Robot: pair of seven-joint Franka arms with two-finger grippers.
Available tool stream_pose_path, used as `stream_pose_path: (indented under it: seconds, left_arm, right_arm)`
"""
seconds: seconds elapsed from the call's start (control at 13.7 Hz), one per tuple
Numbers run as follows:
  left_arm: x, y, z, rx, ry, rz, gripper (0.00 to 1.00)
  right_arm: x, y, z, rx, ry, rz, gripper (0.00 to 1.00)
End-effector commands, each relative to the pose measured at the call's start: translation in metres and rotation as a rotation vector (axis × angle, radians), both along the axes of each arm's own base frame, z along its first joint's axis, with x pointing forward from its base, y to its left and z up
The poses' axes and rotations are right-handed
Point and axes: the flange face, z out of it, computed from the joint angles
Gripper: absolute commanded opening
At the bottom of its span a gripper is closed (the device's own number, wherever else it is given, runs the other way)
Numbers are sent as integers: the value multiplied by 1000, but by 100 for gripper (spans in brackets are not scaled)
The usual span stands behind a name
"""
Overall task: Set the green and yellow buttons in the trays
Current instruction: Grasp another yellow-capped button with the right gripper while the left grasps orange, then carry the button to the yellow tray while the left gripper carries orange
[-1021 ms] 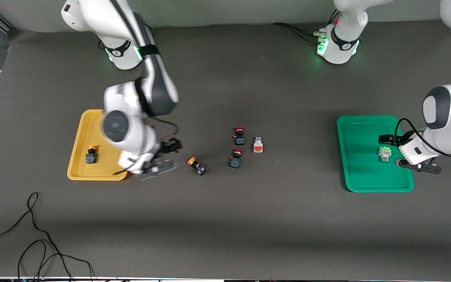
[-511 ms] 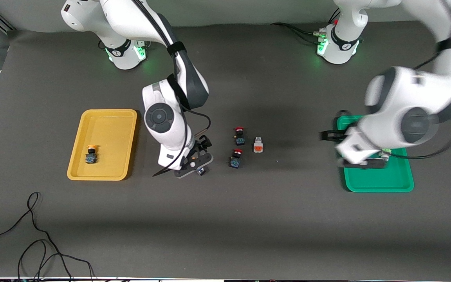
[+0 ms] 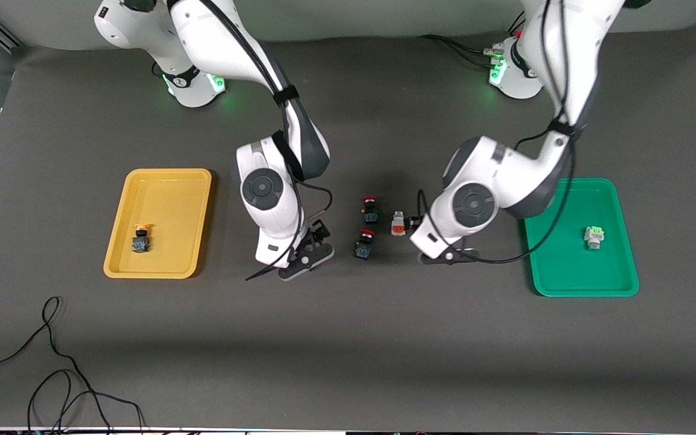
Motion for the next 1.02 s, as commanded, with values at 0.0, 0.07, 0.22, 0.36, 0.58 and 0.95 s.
stream_pose_path:
  seconds: [0.0,0.07,0.22,0.36,0.58,0.95]
  left_arm:
    - [-4,-20,-25,15,-7,9,99]
    - [-11,-28,-40,16,-4,2,99]
    - [-18,-39,-56,6,-19,8,99]
    - [-26,-51,-71,1,-31,9,99]
    - [-30,-58,-85,-5,-41,5,99]
    - [-36,-50,-100,49,-66,-59,3]
  right_arm:
    - [-1,3,-33,-29,-54,26,100]
    - [0,2,-44,-36,-74,26,100]
    - [0,5,-52,-36,-91,27,100]
    - [-2,6,-55,-34,-87,29,99]
    - [-4,7,-61,-31,-87,30,71]
    - [-3,5,-59,-25,-79,26,32]
